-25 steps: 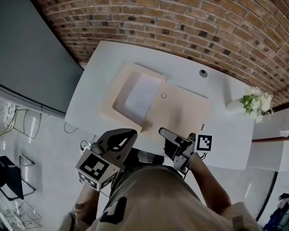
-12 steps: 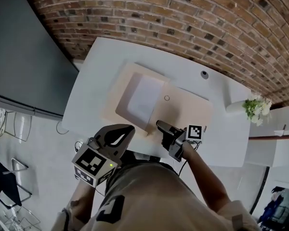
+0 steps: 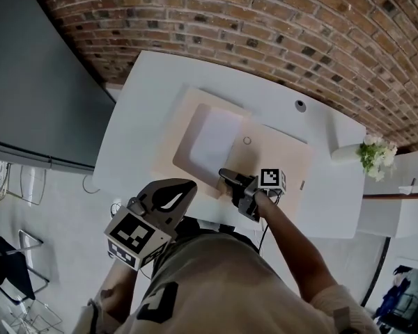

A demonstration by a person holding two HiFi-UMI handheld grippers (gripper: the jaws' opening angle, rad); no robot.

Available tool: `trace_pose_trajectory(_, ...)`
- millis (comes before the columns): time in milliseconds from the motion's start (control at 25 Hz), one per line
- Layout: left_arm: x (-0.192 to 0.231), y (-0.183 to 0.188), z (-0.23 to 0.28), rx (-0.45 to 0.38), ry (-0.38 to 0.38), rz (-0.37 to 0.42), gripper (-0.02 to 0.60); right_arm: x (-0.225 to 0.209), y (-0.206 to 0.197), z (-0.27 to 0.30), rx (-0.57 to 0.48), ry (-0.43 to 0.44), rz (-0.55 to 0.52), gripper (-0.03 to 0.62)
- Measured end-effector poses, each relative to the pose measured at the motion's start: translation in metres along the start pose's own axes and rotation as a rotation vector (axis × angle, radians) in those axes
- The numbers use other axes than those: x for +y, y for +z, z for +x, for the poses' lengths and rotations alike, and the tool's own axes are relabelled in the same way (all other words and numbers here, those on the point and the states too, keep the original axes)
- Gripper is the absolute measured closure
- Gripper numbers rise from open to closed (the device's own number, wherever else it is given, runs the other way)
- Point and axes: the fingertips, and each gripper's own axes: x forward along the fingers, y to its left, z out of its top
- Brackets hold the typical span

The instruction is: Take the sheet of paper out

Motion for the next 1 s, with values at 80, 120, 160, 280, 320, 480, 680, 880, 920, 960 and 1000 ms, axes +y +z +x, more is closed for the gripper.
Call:
trace_pose_trajectory(80, 0.003, 0.0, -0.003, 0.0, 0.006, -0.001, 0.568, -0.001, 0.001, 0.006, 0.008, -0.008, 0.002, 0.256)
trace_pose_trajectory(120, 0.005, -0.001, -0.005, 0.0, 0.009, -0.002, 0.568, 0.0, 0.001, 0.009, 0.012, -0.01, 0.003, 0.256)
trace_pose_trajectory(160, 0.006, -0.002, -0.006, 0.0, 0.012, -0.003, 0.568, 0.001, 0.001, 0.012, 0.016, -0.012, 0.002, 0.256)
trace_pose_trajectory(280, 0.008, -0.005, -0.009, 0.004, 0.014, -0.008, 0.568, 0.004, 0.008, 0.019, 0.011, -0.013, 0.002, 0.257)
trace_pose_trajectory(320, 0.008, -0.006, -0.01, 0.005, 0.014, -0.009, 0.568, 0.005, 0.011, 0.02, 0.003, -0.011, 0.003, 0.258)
trace_pose_trajectory(480, 0.011, -0.008, -0.012, 0.005, 0.016, -0.018, 0.568, 0.01, 0.018, 0.027, -0.014, -0.001, -0.002, 0.258)
trace_pose_trajectory(680, 0.015, -0.01, -0.012, -0.001, 0.021, -0.027, 0.568, 0.008, 0.022, 0.022, -0.003, -0.056, -0.04, 0.256)
trace_pose_trajectory(880, 0.019, -0.012, -0.011, -0.007, 0.025, -0.036, 0.568, 0.001, 0.047, 0.004, -0.058, -0.092, -0.046, 0.258)
trace_pose_trajectory(920, 0.019, -0.012, -0.011, -0.007, 0.024, -0.038, 0.568, 0.001, 0.055, 0.003, -0.069, -0.097, -0.05, 0.257)
trace_pose_trajectory(960, 0.019, -0.012, -0.011, -0.006, 0.023, -0.039, 0.568, 0.002, 0.062, 0.004, -0.071, -0.104, -0.059, 0.258)
trace_pose_trajectory(1000, 0.02, -0.012, -0.01, -0.005, 0.023, -0.04, 0.568, 0.003, 0.067, 0.007, -0.066, -0.11, -0.069, 0.258)
